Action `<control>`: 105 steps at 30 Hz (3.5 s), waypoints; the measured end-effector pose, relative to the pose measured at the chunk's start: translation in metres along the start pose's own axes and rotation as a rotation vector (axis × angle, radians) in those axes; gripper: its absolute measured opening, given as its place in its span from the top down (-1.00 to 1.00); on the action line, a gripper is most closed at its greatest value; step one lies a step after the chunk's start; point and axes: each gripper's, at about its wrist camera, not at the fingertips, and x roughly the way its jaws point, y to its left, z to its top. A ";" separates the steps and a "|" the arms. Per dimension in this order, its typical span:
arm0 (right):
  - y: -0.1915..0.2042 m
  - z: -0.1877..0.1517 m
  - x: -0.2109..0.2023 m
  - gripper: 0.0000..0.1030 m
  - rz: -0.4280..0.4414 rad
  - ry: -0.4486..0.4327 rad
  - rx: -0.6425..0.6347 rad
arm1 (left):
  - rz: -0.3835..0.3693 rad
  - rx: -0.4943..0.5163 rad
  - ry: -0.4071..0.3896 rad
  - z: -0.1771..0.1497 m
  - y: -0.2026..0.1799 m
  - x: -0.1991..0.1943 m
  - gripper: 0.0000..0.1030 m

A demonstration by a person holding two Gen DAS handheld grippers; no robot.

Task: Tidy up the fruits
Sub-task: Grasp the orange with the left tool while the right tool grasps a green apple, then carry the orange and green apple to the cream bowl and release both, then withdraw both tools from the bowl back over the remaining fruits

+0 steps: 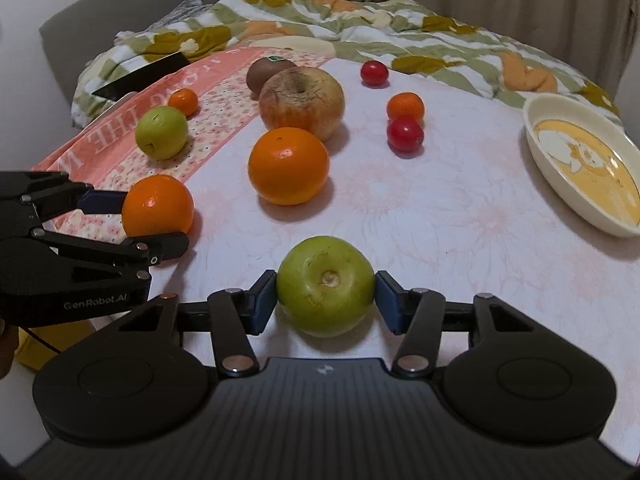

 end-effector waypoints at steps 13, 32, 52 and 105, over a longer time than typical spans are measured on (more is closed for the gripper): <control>-0.034 0.004 -0.043 -0.32 0.035 -0.044 0.039 | 0.011 -0.014 -0.065 0.029 -0.029 -0.038 -0.21; -0.185 0.038 -0.123 -0.32 -0.156 -0.118 0.157 | -0.118 -0.033 -0.179 0.155 -0.119 -0.043 -0.21; -0.304 0.081 -0.066 -0.32 -0.263 -0.093 0.386 | -0.290 0.273 -0.056 0.248 -0.212 0.106 -0.21; -0.299 0.102 0.036 -0.89 -0.227 0.007 0.075 | -0.210 0.137 0.004 0.224 -0.159 0.080 -0.96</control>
